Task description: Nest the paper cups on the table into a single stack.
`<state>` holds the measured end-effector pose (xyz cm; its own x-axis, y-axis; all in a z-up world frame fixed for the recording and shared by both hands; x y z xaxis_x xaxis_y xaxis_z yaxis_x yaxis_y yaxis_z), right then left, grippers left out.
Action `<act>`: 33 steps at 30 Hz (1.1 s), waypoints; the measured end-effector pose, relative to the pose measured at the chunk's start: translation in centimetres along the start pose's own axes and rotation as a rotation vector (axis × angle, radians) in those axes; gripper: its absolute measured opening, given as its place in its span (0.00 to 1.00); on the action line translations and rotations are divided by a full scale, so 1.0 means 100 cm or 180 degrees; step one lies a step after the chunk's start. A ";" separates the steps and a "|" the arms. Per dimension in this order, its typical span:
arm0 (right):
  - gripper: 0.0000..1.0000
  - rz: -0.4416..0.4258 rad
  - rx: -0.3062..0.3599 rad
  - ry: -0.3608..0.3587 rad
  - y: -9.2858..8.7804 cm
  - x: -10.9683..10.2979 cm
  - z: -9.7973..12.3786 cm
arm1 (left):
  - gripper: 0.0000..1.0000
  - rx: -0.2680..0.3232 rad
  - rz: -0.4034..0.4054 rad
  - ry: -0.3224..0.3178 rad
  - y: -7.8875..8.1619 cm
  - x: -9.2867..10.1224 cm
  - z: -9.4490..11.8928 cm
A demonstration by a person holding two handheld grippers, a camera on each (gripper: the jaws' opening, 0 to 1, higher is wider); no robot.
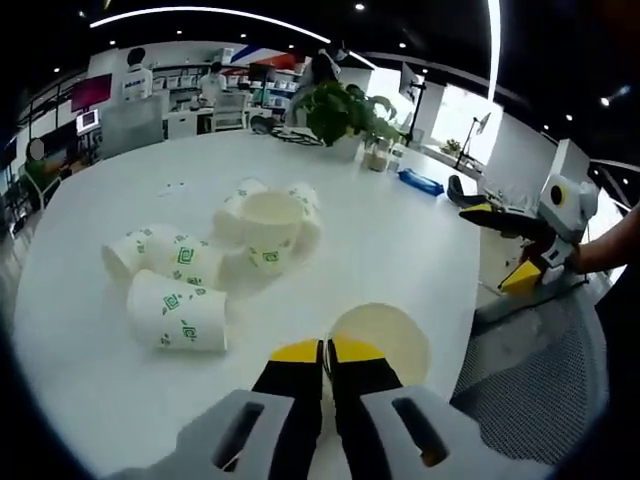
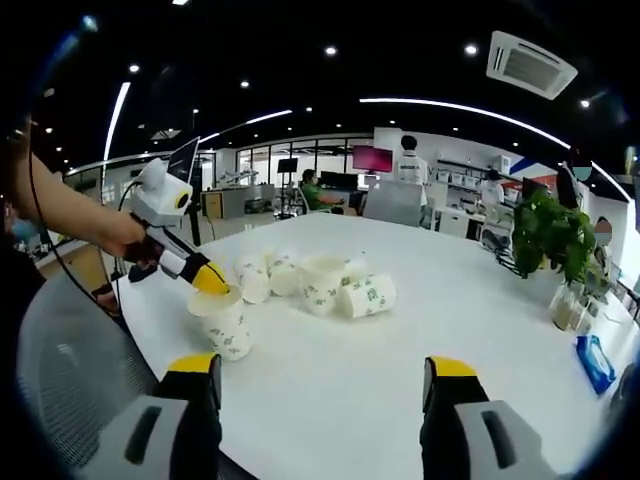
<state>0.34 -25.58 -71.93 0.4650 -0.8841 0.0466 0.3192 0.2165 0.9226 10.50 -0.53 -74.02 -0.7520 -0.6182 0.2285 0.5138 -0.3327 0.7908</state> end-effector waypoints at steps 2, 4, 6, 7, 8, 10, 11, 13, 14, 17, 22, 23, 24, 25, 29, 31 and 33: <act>0.83 0.0002 -0.0003 -0.0001 0.000 0.000 0.000 | 0.01 0.0007 0.0016 0.0002 0.000 -0.001 0.000; 0.83 -0.0003 0.0001 -0.0003 0.000 0.000 0.000 | 0.01 0.0013 0.0014 0.0013 0.001 -0.002 0.000; 0.83 -0.0005 -0.0001 -0.0007 0.001 0.000 0.000 | 0.01 0.0027 0.0023 0.0019 0.003 -0.002 0.000; 0.83 -0.0006 0.0001 -0.0007 0.001 0.000 0.001 | 0.02 0.0035 0.0023 0.0021 0.003 -0.002 0.000; 0.82 -0.0005 0.0001 -0.0009 0.001 0.000 0.001 | 0.02 0.0038 0.0023 0.0027 0.005 0.000 0.001; 0.82 -0.0003 0.0005 -0.0015 0.001 0.000 0.001 | 0.03 0.0040 0.0018 0.0033 0.005 0.000 0.001; 0.82 -0.0004 0.0002 -0.0017 0.001 0.000 0.001 | 0.03 0.0037 0.0013 0.0038 0.006 0.000 0.001; 0.82 -0.0001 0.0003 -0.0017 0.001 0.000 0.001 | 0.04 0.0043 0.0002 0.0045 0.007 -0.001 0.001; 0.82 -0.0001 0.0003 -0.0018 0.001 0.000 0.001 | 0.05 0.0051 0.0000 0.0050 0.008 -0.001 0.002; 0.82 -0.0004 0.0003 -0.0022 0.000 0.001 0.001 | 0.06 0.0085 0.0011 0.0058 0.011 -0.003 0.002; 0.82 -0.0010 0.0005 -0.0031 0.000 0.001 0.001 | 0.07 0.0111 0.0023 0.0044 0.014 -0.006 0.003; 0.82 -0.0010 0.0004 -0.0034 0.000 0.002 0.001 | 0.07 0.0114 0.0016 0.0039 0.015 -0.006 0.003; 0.82 -0.0013 0.0004 -0.0034 0.000 0.002 0.001 | 0.07 0.0115 0.0009 0.0040 0.015 -0.006 0.003; 0.82 -0.0012 0.0004 -0.0035 0.000 0.002 0.001 | 0.07 0.0127 0.0005 0.0039 0.016 -0.007 0.003; 0.82 -0.0013 0.0009 -0.0040 0.000 0.002 0.001 | 0.07 0.0167 -0.0001 0.0044 0.024 -0.006 0.004; 0.82 -0.0019 0.0010 -0.0042 0.000 0.002 0.001 | 0.08 0.0180 -0.0032 0.0044 0.027 -0.009 0.002; 0.82 -0.0019 0.0017 -0.0042 0.000 0.002 0.001 | 0.08 0.0178 -0.0071 0.0044 0.031 -0.010 0.001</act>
<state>0.37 -25.83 -71.83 0.4521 -0.8908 0.0461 0.3176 0.2091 0.9249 12.81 -0.84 -71.76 -0.7570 -0.6210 0.2030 0.4729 -0.3065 0.8261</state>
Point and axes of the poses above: the point that each gripper's makers call its tool centre point, and the gripper's own axes: z roughly backward along the fingers, x roughly to its right, y roughly out of its top, the point moved 7 cm from there along z, roughly backward along the fingers, and after that the axes turned 1 degree about -y, right-handed, at the moved point
